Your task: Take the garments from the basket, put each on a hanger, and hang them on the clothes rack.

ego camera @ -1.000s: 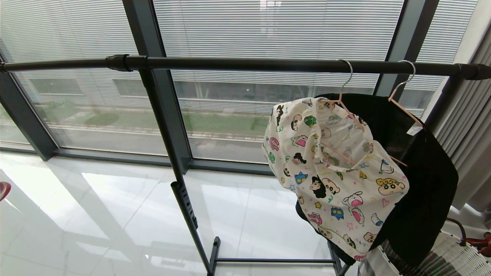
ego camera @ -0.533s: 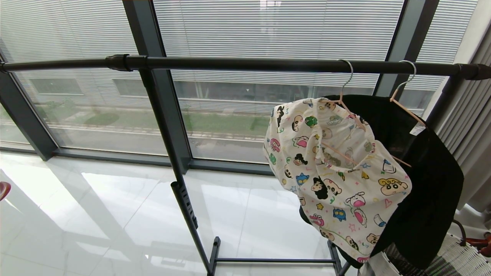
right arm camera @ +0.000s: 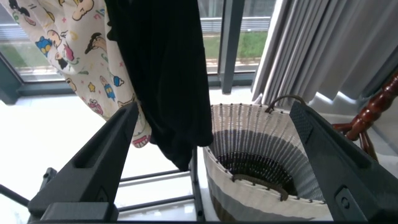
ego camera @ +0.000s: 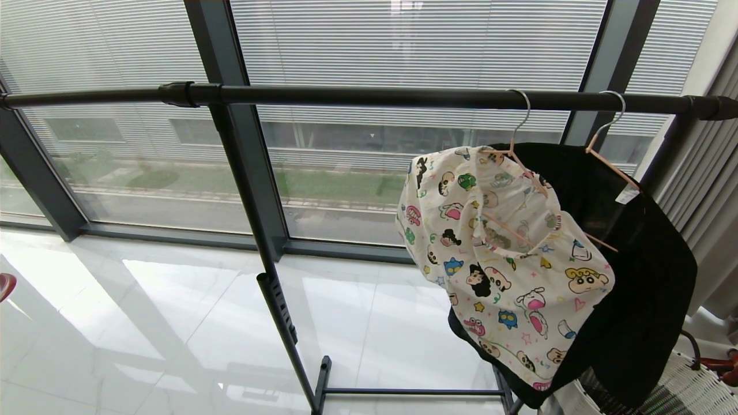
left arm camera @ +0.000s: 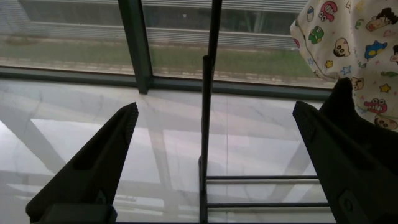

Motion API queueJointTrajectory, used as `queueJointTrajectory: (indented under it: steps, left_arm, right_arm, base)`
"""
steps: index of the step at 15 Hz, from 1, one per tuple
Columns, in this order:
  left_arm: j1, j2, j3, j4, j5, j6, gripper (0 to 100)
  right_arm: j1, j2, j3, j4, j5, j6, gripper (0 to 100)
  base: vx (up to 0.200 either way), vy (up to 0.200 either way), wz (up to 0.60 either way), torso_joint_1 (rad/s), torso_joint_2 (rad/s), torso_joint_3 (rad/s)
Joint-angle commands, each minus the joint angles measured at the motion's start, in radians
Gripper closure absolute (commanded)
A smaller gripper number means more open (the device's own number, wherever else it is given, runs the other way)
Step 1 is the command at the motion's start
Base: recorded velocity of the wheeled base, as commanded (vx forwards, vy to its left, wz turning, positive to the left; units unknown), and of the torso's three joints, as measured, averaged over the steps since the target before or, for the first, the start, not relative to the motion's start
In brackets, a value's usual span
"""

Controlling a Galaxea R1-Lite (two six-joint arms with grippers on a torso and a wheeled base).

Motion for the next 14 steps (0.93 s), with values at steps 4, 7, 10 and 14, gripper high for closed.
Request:
queueJointTrajectory:
  steps: [4,7,10,14]
  left_arm:
    - [0.002,-0.021,0.001,-0.001,-0.001,-0.001,0]
    - [0.002,-0.021,0.001,-0.001,-0.001,-0.001,0]
    - [0.002,-0.021,0.001,-0.001,-0.001,-0.001,0]
    - [0.002,-0.021,0.001,-0.001,-0.001,-0.001,0]
  right_arm:
    - [0.0,0.002,0.0,-0.001,0.0,0.011,0]
    - [0.0,0.0,0.0,-0.001,0.0,0.011,0]
    - [0.0,0.0,0.0,-0.001,0.0,0.011,0]
    - [0.0,0.0,0.002,-0.001,0.0,0.011,0]
  base:
    - [0.0,0.0,0.0,0.0,0.0,0.0]
    - [0.0,0.0,0.0,0.0,0.0,0.0]
    - [0.0,0.0,0.0,0.0,0.0,0.0]
    - [0.0,0.0,0.0,0.0,0.0,0.0]
